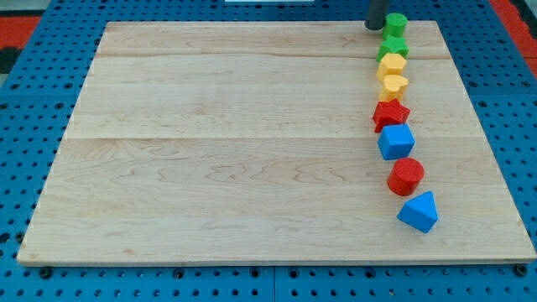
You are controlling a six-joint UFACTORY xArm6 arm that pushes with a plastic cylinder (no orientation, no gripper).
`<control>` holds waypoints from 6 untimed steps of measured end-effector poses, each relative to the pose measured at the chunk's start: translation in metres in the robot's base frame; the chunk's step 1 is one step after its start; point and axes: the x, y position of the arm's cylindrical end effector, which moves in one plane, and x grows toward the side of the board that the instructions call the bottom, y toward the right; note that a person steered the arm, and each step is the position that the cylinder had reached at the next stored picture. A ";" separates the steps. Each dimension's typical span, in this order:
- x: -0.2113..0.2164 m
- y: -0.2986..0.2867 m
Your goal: Point you arm to the green circle
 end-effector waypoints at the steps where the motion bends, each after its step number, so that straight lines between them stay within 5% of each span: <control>1: 0.000 0.000; 6: -0.010 -0.011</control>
